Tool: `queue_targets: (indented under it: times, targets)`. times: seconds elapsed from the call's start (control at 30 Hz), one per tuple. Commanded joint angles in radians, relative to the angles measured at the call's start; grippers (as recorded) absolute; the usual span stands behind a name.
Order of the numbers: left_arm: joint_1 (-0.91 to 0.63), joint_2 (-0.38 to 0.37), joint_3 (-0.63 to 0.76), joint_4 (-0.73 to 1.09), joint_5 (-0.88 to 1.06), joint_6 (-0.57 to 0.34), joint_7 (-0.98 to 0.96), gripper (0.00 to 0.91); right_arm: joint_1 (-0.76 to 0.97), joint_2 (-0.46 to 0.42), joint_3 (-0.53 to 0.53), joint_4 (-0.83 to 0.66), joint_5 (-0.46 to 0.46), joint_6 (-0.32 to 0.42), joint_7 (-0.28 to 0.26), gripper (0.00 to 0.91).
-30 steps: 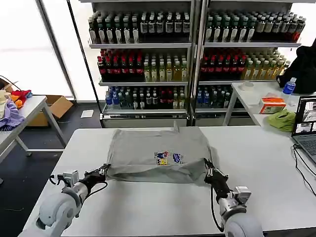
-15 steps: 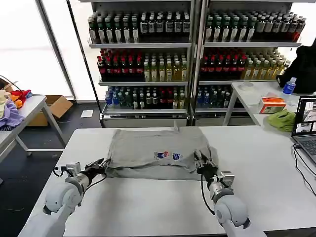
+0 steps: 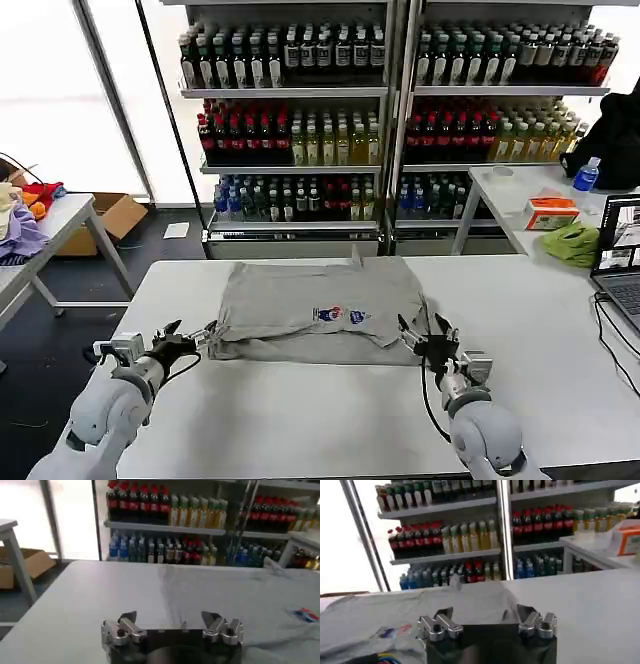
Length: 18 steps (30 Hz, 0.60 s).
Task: Fold and organize the clothes.
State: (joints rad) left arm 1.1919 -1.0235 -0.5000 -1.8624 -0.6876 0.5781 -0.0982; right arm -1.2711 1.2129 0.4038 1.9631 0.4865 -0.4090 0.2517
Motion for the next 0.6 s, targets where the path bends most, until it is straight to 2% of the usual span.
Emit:
queue_targets:
  times: [0.03, 0.17, 0.2, 0.33, 0.37, 0.4, 0.47, 0.5, 0.53, 0.6]
  targets:
    - [0.123, -0.044, -0.017, -0.105, 0.032, 0.0, -0.002, 0.907, -0.098, 0.007, 0.044, 0.053, -0.019, -0.043, 0.072, 0.907]
    - [0.091, -0.074, 0.012, -0.059, 0.049, -0.001, 0.017, 0.907, -0.075, 0.022, 0.024, 0.035, -0.017, -0.04, 0.072, 0.887]
    - [0.083, -0.077, 0.014, -0.043, 0.052, -0.001, 0.017, 0.907, -0.067, 0.026, 0.017, 0.032, -0.017, -0.042, 0.072, 0.816]
    - [0.038, -0.083, 0.023, 0.012, 0.064, 0.0, 0.029, 0.907, -0.054, 0.031, -0.021, 0.017, -0.026, -0.057, 0.081, 0.736]
    - [0.036, -0.082, 0.025, 0.021, 0.064, 0.0, 0.036, 0.856, -0.05, 0.033, -0.03, 0.006, -0.034, -0.059, 0.086, 0.705]
    - [0.035, -0.081, 0.026, 0.028, 0.063, 0.0, 0.038, 0.685, -0.046, 0.036, -0.038, -0.01, -0.04, -0.057, 0.09, 0.494]
    - [0.037, -0.082, 0.028, 0.043, 0.063, 0.0, 0.044, 0.494, -0.037, 0.042, -0.046, -0.031, -0.041, -0.055, 0.09, 0.212]
    - [0.039, -0.084, 0.028, 0.046, 0.063, 0.0, 0.047, 0.302, -0.032, 0.045, -0.051, -0.04, -0.041, -0.053, 0.09, 0.0]
    - [0.039, -0.085, 0.03, 0.053, 0.063, 0.0, 0.052, 0.151, -0.029, 0.047, -0.055, -0.049, -0.041, -0.05, 0.089, 0.0]
    - [0.035, -0.09, 0.032, 0.06, 0.062, -0.001, 0.053, 0.04, -0.024, 0.048, -0.062, -0.058, -0.041, -0.048, 0.089, 0.0]
